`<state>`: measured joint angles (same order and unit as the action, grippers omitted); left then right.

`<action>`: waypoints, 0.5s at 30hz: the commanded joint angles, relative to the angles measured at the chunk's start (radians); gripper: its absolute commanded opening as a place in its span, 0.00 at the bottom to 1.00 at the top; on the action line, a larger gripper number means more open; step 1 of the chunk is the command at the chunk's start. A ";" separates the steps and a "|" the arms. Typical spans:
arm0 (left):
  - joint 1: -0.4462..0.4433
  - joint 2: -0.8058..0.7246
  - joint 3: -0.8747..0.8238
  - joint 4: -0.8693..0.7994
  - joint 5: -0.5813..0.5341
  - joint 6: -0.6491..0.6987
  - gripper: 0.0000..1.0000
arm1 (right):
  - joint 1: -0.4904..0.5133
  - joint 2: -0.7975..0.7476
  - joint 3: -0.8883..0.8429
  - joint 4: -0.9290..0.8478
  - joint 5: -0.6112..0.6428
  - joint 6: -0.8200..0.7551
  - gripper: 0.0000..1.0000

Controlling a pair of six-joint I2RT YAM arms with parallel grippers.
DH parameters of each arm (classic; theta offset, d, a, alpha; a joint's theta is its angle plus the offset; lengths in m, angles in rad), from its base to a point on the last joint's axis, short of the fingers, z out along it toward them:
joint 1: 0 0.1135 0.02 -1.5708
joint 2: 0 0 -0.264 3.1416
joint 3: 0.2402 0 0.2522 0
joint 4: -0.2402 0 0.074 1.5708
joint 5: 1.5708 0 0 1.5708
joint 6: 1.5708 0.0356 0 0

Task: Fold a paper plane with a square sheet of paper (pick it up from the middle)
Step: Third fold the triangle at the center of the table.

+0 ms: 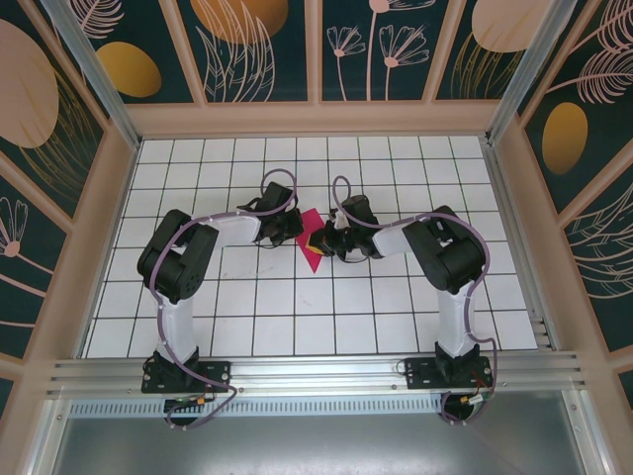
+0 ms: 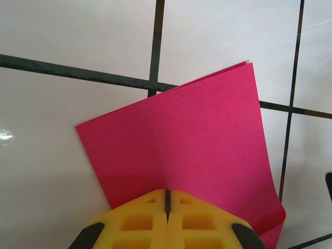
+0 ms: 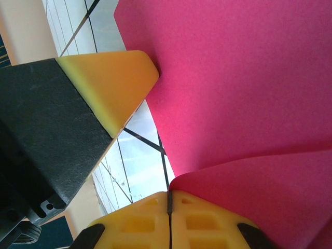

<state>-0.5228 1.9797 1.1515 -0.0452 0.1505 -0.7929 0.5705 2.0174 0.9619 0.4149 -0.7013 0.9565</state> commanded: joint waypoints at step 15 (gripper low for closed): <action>0.001 0.023 0.012 -0.037 0.023 0.012 0.07 | 0.008 0.049 0.031 -0.045 0.022 -0.041 0.09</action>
<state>-0.5228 1.9812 1.1534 -0.0452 0.1528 -0.7929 0.5705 2.0331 0.9684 0.4034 -0.7010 0.9451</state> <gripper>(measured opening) 0.070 0.084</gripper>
